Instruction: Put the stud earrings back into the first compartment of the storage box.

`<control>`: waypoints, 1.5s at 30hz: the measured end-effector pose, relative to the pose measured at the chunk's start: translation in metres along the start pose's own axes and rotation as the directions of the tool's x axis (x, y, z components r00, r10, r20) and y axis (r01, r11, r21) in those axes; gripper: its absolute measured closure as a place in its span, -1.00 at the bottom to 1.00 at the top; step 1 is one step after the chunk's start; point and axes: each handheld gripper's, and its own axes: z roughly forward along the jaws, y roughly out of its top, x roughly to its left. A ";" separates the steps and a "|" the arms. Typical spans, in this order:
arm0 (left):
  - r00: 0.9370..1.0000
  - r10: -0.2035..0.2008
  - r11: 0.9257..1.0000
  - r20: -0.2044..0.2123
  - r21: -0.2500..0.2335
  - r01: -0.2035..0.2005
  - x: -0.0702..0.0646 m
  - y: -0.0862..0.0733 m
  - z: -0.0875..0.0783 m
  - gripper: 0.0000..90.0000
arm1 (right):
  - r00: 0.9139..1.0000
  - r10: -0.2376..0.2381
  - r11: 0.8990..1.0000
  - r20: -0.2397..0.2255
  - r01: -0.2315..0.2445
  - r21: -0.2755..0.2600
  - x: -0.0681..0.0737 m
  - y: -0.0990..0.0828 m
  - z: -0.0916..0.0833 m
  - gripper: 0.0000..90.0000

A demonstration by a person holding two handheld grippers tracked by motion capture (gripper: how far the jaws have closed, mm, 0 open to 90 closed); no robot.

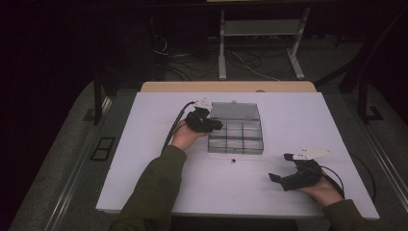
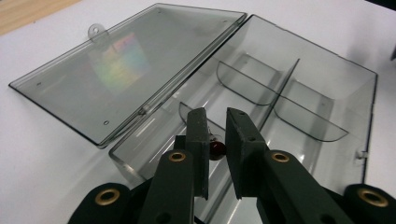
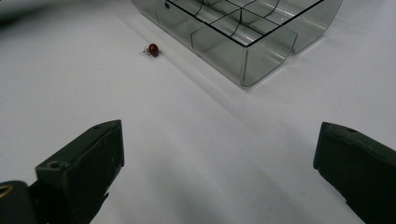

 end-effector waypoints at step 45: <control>1.000 -0.026 1.000 0.004 0.003 0.026 -0.018 -0.001 -0.016 0.02 | 1.000 -0.008 1.000 0.009 0.008 0.007 0.000 0.000 0.000 -0.97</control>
